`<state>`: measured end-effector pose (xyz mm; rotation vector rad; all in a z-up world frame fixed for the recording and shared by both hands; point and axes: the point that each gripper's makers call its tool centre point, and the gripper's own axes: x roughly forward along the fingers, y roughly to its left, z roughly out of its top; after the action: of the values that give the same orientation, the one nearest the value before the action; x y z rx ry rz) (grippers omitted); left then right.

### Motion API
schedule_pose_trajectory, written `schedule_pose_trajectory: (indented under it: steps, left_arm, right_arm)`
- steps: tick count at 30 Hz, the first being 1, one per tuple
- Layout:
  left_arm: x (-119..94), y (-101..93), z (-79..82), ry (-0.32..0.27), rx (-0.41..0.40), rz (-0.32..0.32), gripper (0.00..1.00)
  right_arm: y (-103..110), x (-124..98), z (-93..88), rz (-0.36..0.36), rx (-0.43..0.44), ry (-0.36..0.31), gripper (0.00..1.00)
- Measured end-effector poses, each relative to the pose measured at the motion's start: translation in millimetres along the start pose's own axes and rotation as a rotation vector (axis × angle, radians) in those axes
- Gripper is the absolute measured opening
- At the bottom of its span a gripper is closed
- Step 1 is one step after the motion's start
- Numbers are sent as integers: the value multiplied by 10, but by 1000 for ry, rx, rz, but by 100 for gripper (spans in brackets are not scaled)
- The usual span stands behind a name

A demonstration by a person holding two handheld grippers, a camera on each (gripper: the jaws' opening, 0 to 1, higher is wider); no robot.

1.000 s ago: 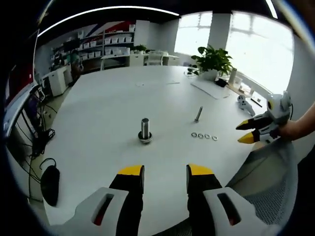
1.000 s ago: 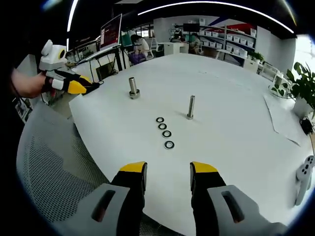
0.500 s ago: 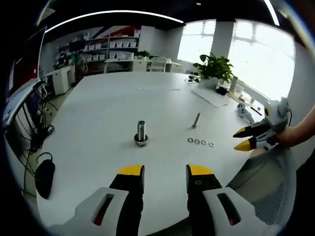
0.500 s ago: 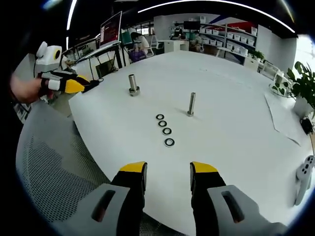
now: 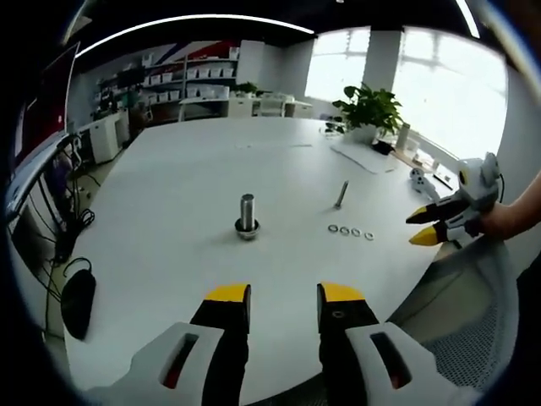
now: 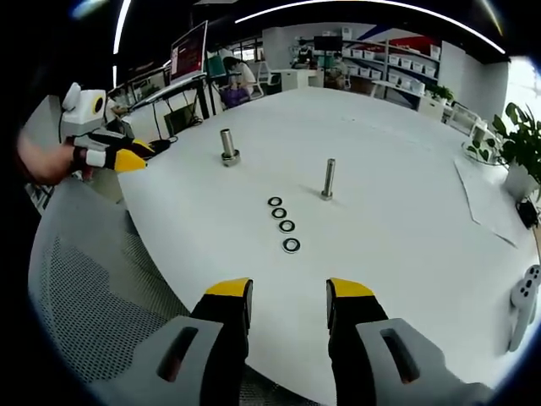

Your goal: Place the washer onto the threaded stud by aligning its center hole with the stud, sliding it down to the base, and recovering from edge contact or off-axis alignment until the washer reaches the visible bottom stop.

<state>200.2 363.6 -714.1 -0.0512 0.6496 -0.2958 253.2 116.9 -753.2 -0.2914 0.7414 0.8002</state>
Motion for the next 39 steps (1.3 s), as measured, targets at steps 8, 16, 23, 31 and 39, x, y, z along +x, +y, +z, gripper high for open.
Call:
schedule_pose_trajectory:
  steps: [8,16,23,31,39]
  left_arm:
    - [19,-24,8,-22,26,-2,33]
    - [35,-96,-25,-10,76,-18,32]
    - [51,-95,-63,8,63,-26,32]
    - [71,-135,-102,29,60,-48,31]
    - [76,-123,-137,44,54,-46,31]
  right_arm:
    - [14,11,-5,7,-1,4,37]
    - [21,11,-6,11,5,5,37]
    - [19,15,-13,14,16,7,37]
    - [18,16,-11,13,24,7,37]
    - [16,11,-12,13,29,6,37]
